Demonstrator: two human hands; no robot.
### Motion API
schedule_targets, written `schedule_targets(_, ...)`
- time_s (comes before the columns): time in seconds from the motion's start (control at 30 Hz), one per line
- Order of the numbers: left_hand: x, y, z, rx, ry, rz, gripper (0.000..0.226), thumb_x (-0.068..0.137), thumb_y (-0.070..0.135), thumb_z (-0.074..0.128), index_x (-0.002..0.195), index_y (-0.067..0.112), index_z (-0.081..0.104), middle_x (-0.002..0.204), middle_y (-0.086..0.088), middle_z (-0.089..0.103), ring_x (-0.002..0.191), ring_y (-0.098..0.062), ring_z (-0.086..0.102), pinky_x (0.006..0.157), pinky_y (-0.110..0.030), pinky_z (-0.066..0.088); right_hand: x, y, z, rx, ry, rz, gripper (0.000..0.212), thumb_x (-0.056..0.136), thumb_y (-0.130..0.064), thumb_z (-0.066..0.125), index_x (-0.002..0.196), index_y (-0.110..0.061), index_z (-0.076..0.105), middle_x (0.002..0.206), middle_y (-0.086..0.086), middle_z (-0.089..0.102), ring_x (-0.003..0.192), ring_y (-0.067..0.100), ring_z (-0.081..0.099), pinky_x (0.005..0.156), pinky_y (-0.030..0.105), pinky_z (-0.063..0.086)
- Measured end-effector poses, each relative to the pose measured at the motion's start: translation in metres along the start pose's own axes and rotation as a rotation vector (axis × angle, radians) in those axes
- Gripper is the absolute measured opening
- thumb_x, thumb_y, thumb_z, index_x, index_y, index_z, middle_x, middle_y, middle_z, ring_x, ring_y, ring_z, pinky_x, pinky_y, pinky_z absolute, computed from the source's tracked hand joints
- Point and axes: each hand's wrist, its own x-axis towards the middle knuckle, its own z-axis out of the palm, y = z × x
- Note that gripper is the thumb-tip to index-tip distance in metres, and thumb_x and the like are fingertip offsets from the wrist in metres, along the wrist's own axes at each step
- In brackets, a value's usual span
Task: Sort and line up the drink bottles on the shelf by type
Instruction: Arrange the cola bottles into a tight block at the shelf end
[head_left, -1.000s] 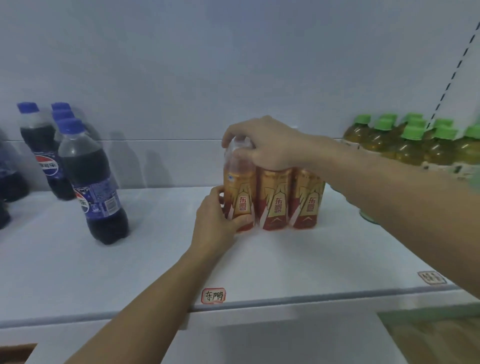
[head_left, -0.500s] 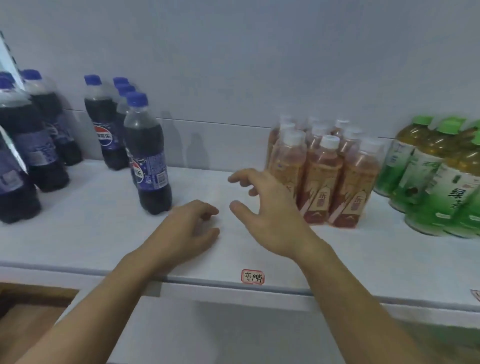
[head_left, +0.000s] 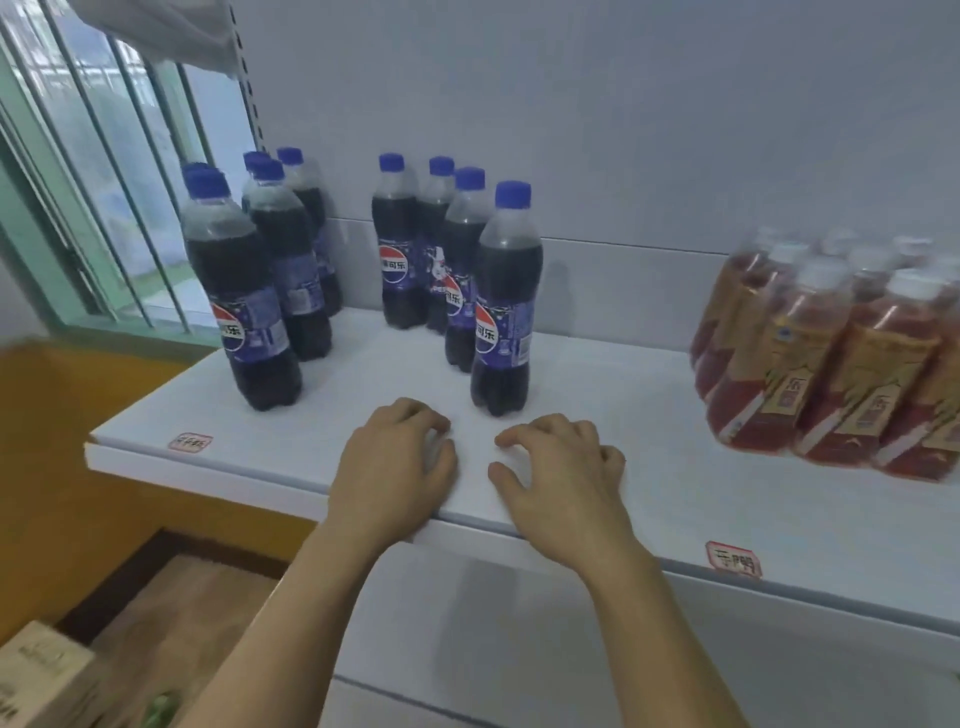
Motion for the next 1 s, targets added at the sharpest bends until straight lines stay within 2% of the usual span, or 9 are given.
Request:
schedule_targets(0.2, 0.001, -0.005, 0.0, -0.011, -0.018, 0.004, 0.036, 0.097, 0.044, 0.05, 0.128, 0.03, 0.064, 0.135, 0.01, 0.055, 0.118, -0.01, 0.053, 0.101, -0.028, 0.045, -0.003, 0.01, 0.003, 0.076, 0.081, -0.029, 0.03, 0.096, -0.05, 0.052, 0.124, -0.043, 0.061, 0.129, -0.025, 0.053, 0.125, 0.007, 0.041, 0.107, 0.034, 0.028)
schedule_targets(0.33, 0.0, -0.006, 0.001, -0.031, -0.004, 0.008, 0.036, 0.097, 0.044, 0.05, 0.128, 0.03, 0.063, 0.135, 0.011, 0.054, 0.119, -0.01, 0.053, 0.101, -0.028, 0.044, -0.003, 0.013, 0.003, 0.145, 0.102, -0.047, 0.027, 0.093, -0.051, 0.054, 0.117, -0.045, 0.063, 0.118, -0.03, 0.057, 0.12, 0.002, 0.045, 0.107, 0.034, 0.033)
schedule_targets(0.47, 0.001, -0.006, -0.002, -0.025, 0.005, 0.021, 0.037, 0.097, 0.043, 0.05, 0.129, 0.029, 0.063, 0.134, 0.01, 0.055, 0.119, -0.011, 0.052, 0.098, -0.028, 0.042, -0.001, 0.009, 0.001, 0.091, 0.084, -0.048, 0.026, 0.096, -0.05, 0.054, 0.121, -0.046, 0.06, 0.122, -0.03, 0.053, 0.122, 0.0, 0.041, 0.106, 0.03, 0.027)
schedule_targets(0.63, 0.004, -0.013, 0.001, -0.032, -0.036, 0.052, 0.038, 0.093, 0.045, 0.056, 0.127, 0.029, 0.064, 0.125, 0.01, 0.056, 0.114, -0.016, 0.052, 0.092, -0.034, 0.045, -0.004, 0.005, 0.005, 0.114, 0.093, -0.029, 0.031, 0.095, -0.047, 0.058, 0.125, -0.043, 0.056, 0.121, -0.026, 0.057, 0.12, 0.001, 0.045, 0.11, 0.034, 0.034)
schedule_targets(0.7, 0.012, -0.012, -0.005, -0.097, -0.112, 0.055, 0.048, 0.092, 0.05, 0.058, 0.136, 0.032, 0.054, 0.128, 0.011, 0.054, 0.117, -0.014, 0.051, 0.096, -0.033, 0.044, -0.001, 0.001, 0.001, 0.2, 0.135, 0.014, 0.028, 0.093, -0.044, 0.062, 0.121, -0.043, 0.058, 0.112, -0.025, 0.063, 0.112, -0.002, 0.053, 0.105, 0.033, 0.042)
schedule_targets(0.77, 0.033, -0.009, -0.016, -0.274, -0.209, 0.064, 0.062, 0.09, 0.051, 0.062, 0.146, 0.033, 0.04, 0.133, 0.01, 0.052, 0.119, -0.011, 0.052, 0.099, -0.031, 0.044, 0.012, -0.008, -0.012, 0.413, 0.246, 0.087, 0.028, 0.093, -0.038, 0.068, 0.119, -0.037, 0.061, 0.107, -0.02, 0.068, 0.101, -0.002, 0.063, 0.09, 0.024, 0.053)
schedule_targets(0.83, 0.06, -0.002, -0.025, -0.454, -0.303, 0.095, 0.071, 0.088, 0.047, 0.069, 0.149, 0.03, 0.036, 0.135, 0.01, 0.052, 0.12, -0.008, 0.052, 0.1, -0.028, 0.044, 0.037, -0.026, -0.036, 0.548, 0.41, 0.071, 0.035, 0.093, -0.037, 0.069, 0.125, -0.03, 0.058, 0.113, -0.013, 0.068, 0.096, 0.002, 0.066, 0.075, 0.015, 0.053)
schedule_targets(0.9, 0.086, 0.006, -0.029, -0.522, -0.355, 0.139, 0.069, 0.085, 0.041, 0.074, 0.144, 0.026, 0.041, 0.123, 0.015, 0.055, 0.111, -0.005, 0.055, 0.093, -0.025, 0.044, 0.072, -0.044, -0.063, 0.49, 0.55, -0.015, 0.047, 0.092, -0.046, 0.067, 0.132, -0.03, 0.048, 0.12, -0.008, 0.061, 0.095, 0.005, 0.064, 0.073, 0.016, 0.051)
schedule_targets(1.0, 0.107, 0.011, -0.021, -0.494, -0.41, 0.188, 0.061, 0.084, 0.035, 0.076, 0.135, 0.025, 0.044, 0.121, 0.011, 0.063, 0.104, -0.013, 0.061, 0.085, -0.026, 0.044, 0.122, -0.066, -0.093, 0.198, 0.518, -0.08, 0.054, 0.088, -0.063, 0.057, 0.13, -0.032, 0.044, 0.115, -0.004, 0.056, 0.091, 0.008, 0.057, 0.075, 0.021, 0.048)
